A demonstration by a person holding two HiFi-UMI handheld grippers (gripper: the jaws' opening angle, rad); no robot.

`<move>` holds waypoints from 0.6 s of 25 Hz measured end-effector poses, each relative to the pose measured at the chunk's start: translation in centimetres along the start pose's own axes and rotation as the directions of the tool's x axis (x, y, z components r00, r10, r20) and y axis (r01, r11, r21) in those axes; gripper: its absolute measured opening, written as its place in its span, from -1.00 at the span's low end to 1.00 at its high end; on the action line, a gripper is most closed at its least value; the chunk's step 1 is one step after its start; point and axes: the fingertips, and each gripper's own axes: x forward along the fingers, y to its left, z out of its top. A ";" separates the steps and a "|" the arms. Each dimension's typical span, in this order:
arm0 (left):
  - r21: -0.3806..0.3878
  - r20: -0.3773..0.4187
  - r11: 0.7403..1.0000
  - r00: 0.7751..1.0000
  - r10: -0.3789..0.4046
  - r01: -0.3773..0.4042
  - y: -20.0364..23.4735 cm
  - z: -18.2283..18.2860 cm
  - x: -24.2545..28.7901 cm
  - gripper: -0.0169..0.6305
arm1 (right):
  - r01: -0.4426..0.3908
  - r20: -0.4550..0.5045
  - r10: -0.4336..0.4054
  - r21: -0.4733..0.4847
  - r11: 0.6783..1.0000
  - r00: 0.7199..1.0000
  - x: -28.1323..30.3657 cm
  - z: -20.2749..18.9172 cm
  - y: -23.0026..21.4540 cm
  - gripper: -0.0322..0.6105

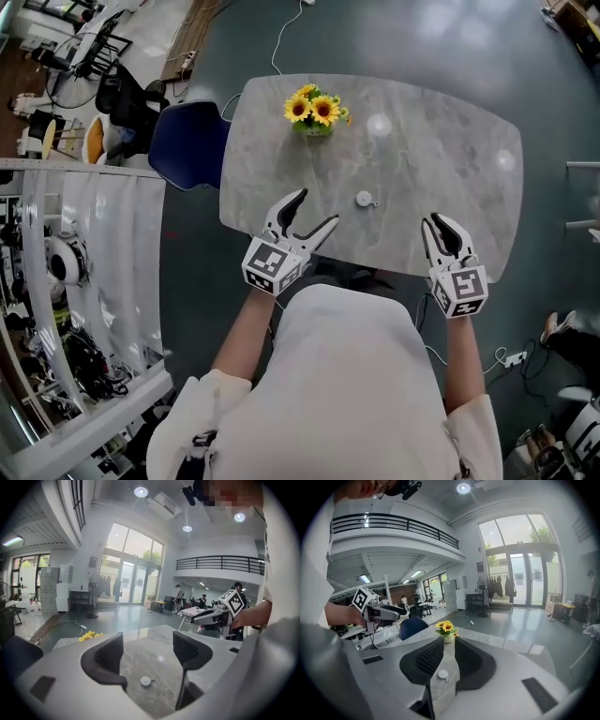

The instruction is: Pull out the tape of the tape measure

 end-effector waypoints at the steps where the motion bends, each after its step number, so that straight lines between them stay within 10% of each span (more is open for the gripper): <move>1: 0.011 -0.007 1.000 1.000 -0.015 0.015 0.4 -0.1 0.6 0.06 | 0.003 -0.007 -0.003 -0.001 1.000 1.000 0.4 -0.2 -0.1 -0.61; 15: 0.082 -0.211 0.942 0.930 -0.302 0.325 1.7 -6.7 8.9 0.06 | 0.115 -0.109 -0.102 0.119 0.986 0.989 5.2 -5.3 0.9 -0.61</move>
